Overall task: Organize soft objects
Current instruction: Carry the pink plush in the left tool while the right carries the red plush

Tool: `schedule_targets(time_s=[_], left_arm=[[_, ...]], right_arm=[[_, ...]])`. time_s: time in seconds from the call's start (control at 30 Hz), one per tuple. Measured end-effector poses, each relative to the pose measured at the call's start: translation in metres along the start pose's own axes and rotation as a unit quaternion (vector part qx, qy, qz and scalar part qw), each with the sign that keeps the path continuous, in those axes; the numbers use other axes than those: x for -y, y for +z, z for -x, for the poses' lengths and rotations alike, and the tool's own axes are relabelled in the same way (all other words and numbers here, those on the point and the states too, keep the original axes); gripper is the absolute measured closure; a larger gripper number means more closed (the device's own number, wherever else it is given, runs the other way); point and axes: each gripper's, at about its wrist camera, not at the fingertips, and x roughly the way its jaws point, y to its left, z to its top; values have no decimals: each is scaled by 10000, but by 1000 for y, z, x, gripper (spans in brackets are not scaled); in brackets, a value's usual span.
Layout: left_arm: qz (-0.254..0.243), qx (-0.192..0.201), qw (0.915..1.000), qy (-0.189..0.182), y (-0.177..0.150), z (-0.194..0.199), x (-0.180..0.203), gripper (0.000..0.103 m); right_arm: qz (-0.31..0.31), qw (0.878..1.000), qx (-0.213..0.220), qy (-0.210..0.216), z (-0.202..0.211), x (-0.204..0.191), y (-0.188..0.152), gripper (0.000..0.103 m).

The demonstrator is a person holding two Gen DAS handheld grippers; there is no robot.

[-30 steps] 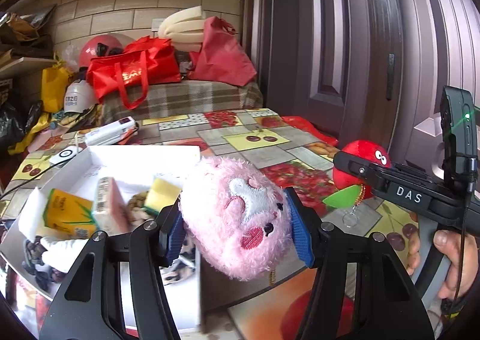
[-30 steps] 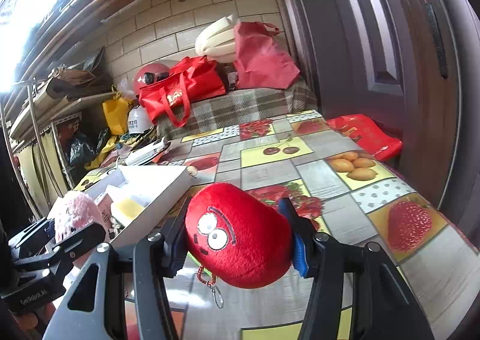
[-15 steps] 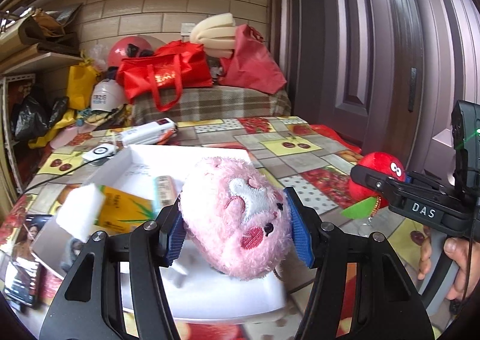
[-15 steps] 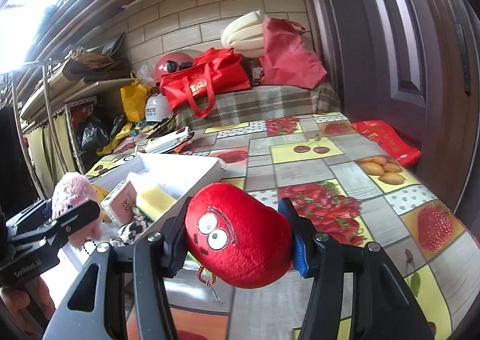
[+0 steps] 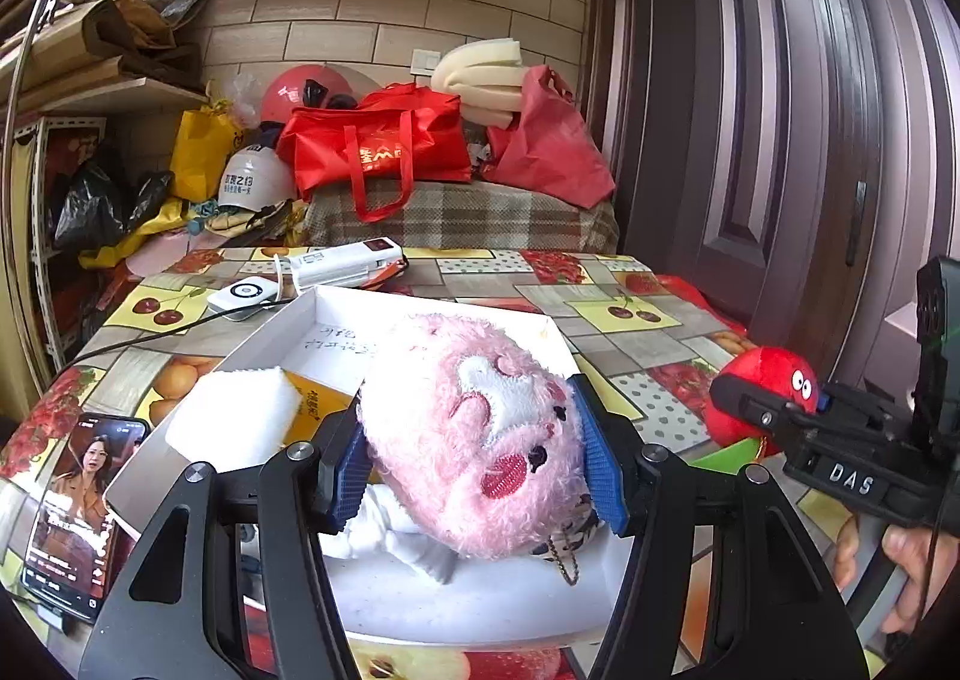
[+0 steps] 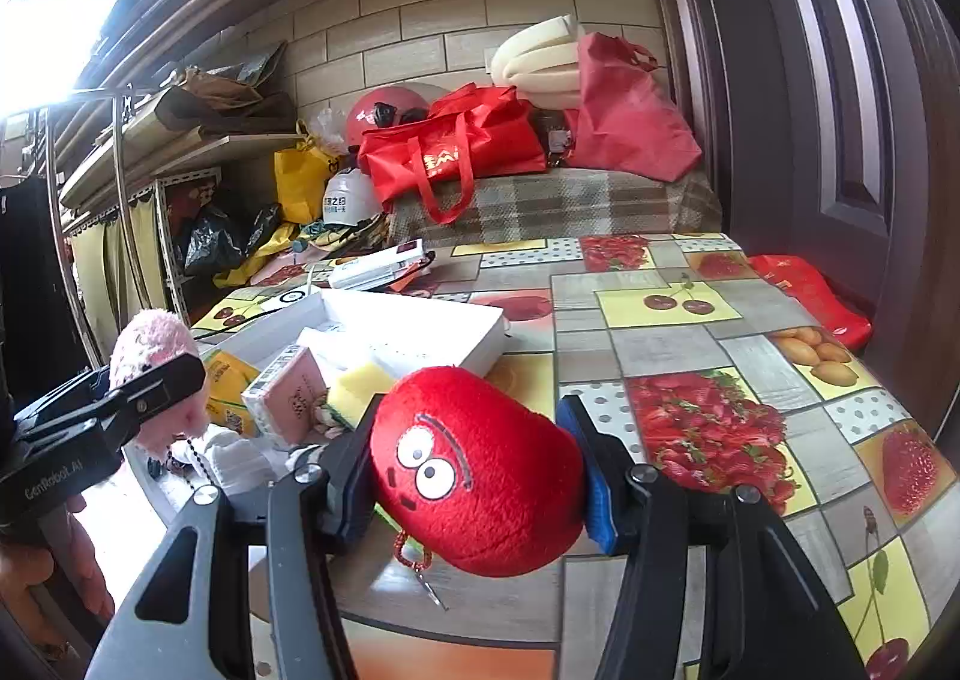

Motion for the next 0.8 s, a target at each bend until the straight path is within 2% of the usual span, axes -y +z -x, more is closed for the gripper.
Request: schedule_targets(time_s=[0.2, 0.4, 0.57, 0.8], left_arm=[[232, -44, 9997, 10, 6, -2, -12, 43], [104, 59, 9996, 265, 26, -9, -23, 43], [59, -122, 9984, 550, 46, -34, -37, 43], [120, -422, 9957, 819, 62, -67, -55, 43]], right_arm=[[93, 9999, -39, 129, -8, -14, 2, 48], [168, 9989, -122, 415, -23, -35, 12, 48], [103, 9969, -201, 755, -43, -55, 36, 47], [-158, 9952, -381, 886, -74, -67, 64, 47]])
